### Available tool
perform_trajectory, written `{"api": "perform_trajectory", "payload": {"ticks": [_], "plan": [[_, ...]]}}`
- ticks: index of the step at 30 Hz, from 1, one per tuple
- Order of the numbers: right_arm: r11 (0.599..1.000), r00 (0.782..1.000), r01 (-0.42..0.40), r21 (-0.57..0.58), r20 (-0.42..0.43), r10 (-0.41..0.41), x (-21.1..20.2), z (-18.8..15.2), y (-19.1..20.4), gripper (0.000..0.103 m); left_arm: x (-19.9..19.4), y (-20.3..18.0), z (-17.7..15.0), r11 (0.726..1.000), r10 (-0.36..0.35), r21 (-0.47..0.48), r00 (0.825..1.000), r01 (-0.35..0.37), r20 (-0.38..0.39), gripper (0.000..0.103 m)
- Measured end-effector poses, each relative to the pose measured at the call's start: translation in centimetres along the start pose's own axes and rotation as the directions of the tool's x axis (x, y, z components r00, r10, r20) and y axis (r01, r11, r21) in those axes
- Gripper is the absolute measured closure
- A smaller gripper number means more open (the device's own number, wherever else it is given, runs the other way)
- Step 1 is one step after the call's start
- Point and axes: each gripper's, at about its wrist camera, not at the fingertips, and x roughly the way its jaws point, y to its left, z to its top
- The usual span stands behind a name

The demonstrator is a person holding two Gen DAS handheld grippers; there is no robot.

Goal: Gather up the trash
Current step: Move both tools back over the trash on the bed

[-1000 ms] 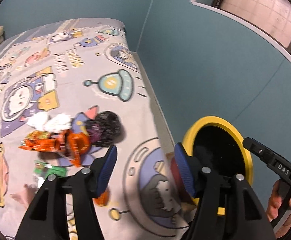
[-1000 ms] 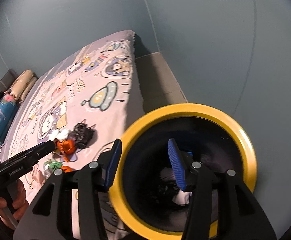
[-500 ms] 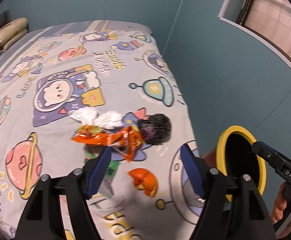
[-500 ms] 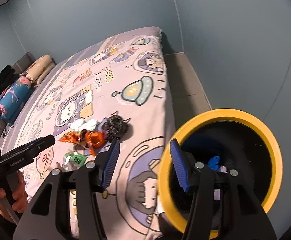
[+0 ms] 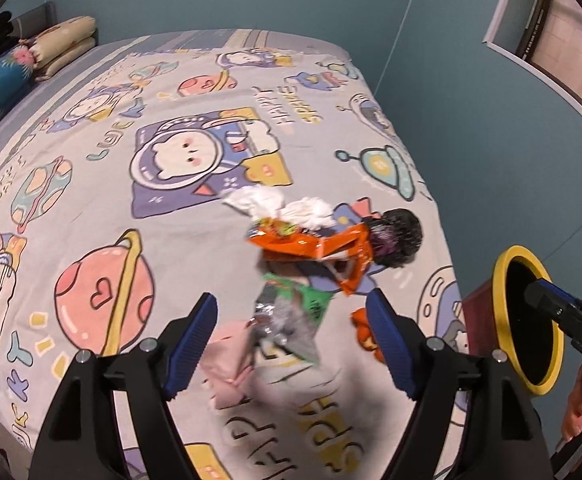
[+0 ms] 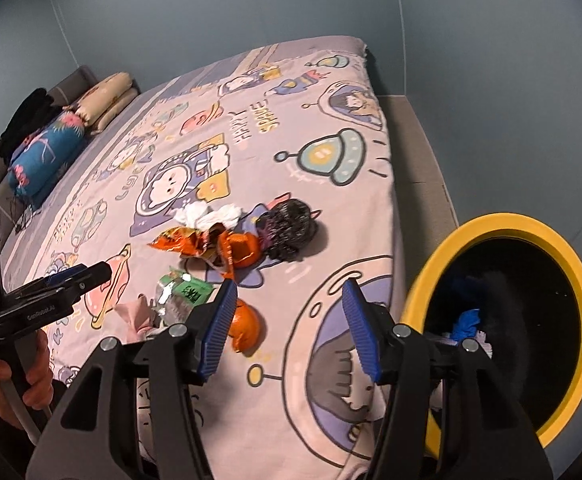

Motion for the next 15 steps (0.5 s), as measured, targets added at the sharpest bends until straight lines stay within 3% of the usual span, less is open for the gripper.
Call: {"api": "perform_trajectory", "payload": {"ticks": [15], "plan": [[0.998,0.997,-0.012,-0.060,-0.076,0.007,3.5,-1.2,3.6,0.051,2.0,4.5,-2.6,0.998,0.058,-0.028,0.996,-0.060,-0.062,0.030]]}}
